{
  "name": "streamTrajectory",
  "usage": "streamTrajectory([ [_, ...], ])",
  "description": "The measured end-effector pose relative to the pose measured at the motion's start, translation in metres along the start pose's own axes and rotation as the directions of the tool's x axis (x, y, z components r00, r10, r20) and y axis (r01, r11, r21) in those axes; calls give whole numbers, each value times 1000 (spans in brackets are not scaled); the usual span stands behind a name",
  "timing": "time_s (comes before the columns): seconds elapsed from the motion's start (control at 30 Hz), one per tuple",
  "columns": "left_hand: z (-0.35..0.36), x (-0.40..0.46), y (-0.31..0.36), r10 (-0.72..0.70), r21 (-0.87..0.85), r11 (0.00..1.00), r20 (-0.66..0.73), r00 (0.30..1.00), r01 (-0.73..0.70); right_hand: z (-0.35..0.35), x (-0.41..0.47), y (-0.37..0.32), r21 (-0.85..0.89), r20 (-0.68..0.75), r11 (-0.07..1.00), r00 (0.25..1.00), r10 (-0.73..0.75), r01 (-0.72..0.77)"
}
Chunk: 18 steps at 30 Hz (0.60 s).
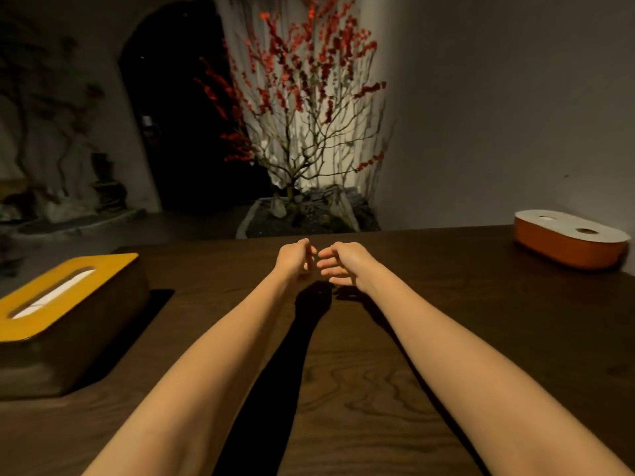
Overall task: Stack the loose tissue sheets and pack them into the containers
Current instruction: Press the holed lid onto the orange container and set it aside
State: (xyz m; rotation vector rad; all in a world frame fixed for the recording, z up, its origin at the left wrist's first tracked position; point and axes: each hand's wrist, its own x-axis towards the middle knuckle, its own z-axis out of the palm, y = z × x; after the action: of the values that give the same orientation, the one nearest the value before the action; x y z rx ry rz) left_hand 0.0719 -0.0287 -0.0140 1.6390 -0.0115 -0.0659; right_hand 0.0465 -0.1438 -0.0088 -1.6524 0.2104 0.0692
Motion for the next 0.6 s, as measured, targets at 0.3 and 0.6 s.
streamTrajectory([
  [0.3, -118, -23, -10, -36, -13, 999, -194, 980, 34, 115, -7, -14, -27, 160, 999, 986, -43, 48],
  [0.6, -198, -52, 2, -4, 27, 1000, -336, 942, 14, 205, -16, -26, -20, 262, 997, 963, -70, 78],
])
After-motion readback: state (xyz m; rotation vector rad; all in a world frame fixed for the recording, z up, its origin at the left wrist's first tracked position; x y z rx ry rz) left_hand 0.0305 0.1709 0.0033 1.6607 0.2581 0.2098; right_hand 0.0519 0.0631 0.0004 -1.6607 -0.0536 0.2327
